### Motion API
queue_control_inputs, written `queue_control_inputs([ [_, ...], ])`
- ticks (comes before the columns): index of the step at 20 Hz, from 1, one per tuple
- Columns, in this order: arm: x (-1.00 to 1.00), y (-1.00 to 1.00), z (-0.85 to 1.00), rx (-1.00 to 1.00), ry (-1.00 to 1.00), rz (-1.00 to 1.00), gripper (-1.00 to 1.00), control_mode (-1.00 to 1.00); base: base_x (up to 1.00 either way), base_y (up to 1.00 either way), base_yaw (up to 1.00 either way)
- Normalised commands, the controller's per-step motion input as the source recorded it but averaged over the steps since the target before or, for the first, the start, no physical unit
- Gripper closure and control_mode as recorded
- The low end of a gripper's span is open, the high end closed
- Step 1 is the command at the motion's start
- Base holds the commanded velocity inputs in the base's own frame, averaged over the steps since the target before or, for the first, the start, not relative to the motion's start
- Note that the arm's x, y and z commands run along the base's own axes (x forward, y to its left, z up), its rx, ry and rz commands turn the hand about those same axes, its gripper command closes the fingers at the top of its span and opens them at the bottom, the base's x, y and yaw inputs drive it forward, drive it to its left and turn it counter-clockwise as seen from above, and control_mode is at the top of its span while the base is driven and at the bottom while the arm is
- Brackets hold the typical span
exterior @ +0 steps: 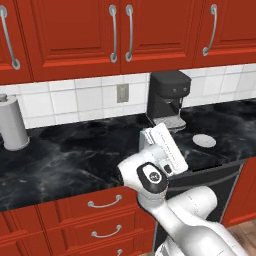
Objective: Take a sugar cube from the saucer and place it inside the coffee. Then, grab milk from the fridge and place it next to the coffee on the counter to sweeten the coffee.
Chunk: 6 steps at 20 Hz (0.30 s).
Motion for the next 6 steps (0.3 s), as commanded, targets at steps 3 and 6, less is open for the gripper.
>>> queue_control_inputs([
  [3, -1.00, -0.51, 0.43, 0.37, -0.80, 0.00, -1.00, -1.00, 0.00, 0.00, 0.00],
  [6, -0.93, -0.58, 0.37, 0.44, -0.74, 0.00, -1.00, -1.00, 0.00, 0.00, 0.00],
])
